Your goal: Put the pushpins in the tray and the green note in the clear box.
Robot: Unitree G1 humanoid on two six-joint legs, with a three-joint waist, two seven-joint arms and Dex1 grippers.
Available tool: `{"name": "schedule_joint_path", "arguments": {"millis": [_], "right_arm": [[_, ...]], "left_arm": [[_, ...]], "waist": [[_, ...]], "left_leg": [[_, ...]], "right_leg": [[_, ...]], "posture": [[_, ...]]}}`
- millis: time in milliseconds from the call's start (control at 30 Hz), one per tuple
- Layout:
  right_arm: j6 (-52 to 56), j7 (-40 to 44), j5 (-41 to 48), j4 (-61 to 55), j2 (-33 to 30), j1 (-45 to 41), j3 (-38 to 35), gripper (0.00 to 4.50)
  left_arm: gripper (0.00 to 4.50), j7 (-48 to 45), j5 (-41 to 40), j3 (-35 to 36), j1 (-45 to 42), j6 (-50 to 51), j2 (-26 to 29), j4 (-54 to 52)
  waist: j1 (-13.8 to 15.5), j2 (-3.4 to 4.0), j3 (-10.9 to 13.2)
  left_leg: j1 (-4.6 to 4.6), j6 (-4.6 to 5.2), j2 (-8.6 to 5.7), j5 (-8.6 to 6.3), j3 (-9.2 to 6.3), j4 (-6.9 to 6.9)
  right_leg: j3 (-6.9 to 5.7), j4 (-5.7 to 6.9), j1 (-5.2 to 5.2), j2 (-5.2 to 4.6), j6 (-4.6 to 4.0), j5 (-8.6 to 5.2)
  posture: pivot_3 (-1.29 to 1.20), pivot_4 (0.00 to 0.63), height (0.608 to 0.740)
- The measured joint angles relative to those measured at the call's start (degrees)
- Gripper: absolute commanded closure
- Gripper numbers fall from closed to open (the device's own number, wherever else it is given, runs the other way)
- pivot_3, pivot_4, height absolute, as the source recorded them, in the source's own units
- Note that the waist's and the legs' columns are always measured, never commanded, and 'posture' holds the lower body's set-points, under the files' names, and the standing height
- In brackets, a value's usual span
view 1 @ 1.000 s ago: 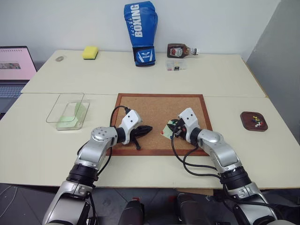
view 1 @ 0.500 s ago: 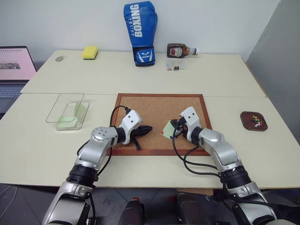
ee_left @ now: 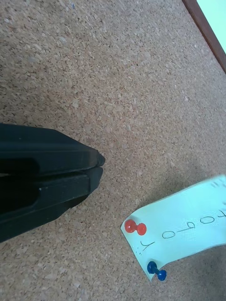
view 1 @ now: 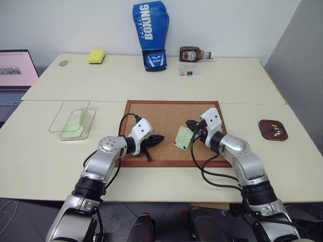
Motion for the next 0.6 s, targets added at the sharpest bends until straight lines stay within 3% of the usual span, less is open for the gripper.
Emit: {"name": "schedule_joint_path", "arguments": {"millis": [333,500,600], "right_arm": [[1.69,-2.40,0.49,-1.67,-0.32,-0.03,-3.79,4.47],[3.91,-7.15,0.25,-4.19,-3.43,-0.02,-10.25,4.47],[6.02,-11.71,-0.81,-4.05,-8.57,0.98,-17.38,4.47]], "left_arm": [[4.50,-0.05,0.15,0.00,-0.23,-0.06,-0.07,0.25],[4.50,-0.02,0.16,-0.01,-0.19,0.00,-0.22,0.12],[4.50,-0.02,0.16,-0.04,-0.01,0.02,-0.50,0.02]], "waist": [[0.01,0.00,0.00],[0.03,0.00,0.00],[0.16,0.00,0.00]], "left_leg": [[-0.01,0.00,0.00,0.00,0.00,0.00],[-0.03,0.00,0.00,0.00,0.01,-0.01],[-0.06,0.00,-0.02,0.00,0.01,-0.02]], "right_leg": [[0.01,-0.01,0.00,0.00,0.00,0.00],[0.01,-0.03,0.00,-0.01,0.00,0.00],[0.01,-0.07,0.00,-0.02,0.00,0.00]], "posture": [[0.00,0.150,0.740],[0.00,0.150,0.740],[0.00,0.150,0.740]]}}
